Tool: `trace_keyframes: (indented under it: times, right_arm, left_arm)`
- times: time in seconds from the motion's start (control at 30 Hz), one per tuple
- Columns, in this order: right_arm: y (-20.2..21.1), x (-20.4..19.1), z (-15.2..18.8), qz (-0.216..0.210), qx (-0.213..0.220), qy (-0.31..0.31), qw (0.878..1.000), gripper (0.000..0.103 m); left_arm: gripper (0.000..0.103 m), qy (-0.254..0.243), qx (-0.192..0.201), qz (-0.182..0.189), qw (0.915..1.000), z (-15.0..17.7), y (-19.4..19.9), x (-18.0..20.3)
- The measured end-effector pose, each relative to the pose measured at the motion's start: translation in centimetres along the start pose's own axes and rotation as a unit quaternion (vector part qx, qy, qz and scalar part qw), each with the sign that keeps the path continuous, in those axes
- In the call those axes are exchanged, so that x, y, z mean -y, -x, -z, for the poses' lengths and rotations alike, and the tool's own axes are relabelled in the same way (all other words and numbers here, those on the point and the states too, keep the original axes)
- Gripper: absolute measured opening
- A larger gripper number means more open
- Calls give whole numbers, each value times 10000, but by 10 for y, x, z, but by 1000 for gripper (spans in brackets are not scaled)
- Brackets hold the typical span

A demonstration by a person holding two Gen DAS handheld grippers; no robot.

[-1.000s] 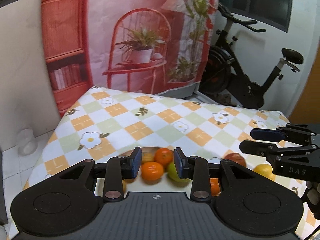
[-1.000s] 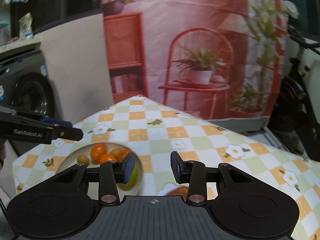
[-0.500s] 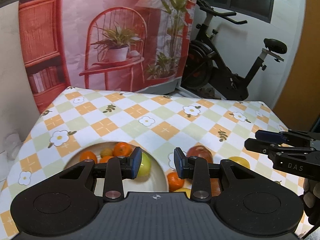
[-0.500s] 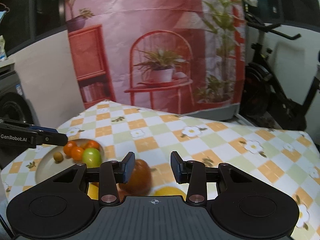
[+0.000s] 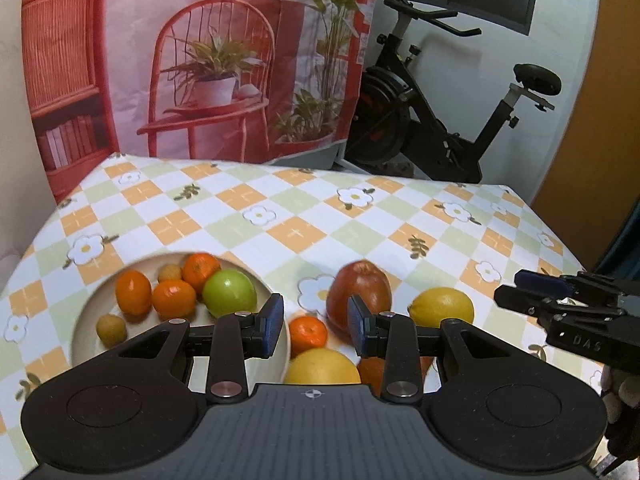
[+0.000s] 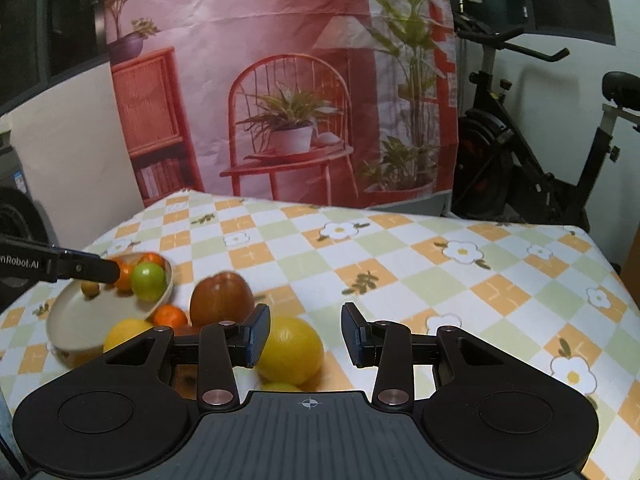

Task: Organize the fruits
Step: 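Withdraw both open tools from the plate back over the fruit pile, then close the right tool on a green citrus while the left tool reaches the yellow grapefruit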

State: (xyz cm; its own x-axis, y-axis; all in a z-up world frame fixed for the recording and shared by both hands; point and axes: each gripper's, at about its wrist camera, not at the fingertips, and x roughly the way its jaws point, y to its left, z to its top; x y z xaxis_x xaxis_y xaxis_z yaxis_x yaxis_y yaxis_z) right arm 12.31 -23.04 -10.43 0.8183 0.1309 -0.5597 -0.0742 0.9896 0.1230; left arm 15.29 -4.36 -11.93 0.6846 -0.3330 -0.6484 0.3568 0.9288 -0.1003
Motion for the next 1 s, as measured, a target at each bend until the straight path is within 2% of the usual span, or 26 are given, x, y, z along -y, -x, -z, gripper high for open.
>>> trace_keyframes:
  times: [0.43, 1.0]
  right_arm:
    - [-8, -10, 40, -294, -237, 123, 9992, 37]
    - [-14, -11, 45, -410, -426, 199, 9981, 42]
  left_arm:
    - [37, 99, -58, -10, 9999, 23, 1, 4]
    - [37, 167, -211, -50, 9996, 30, -4, 3]
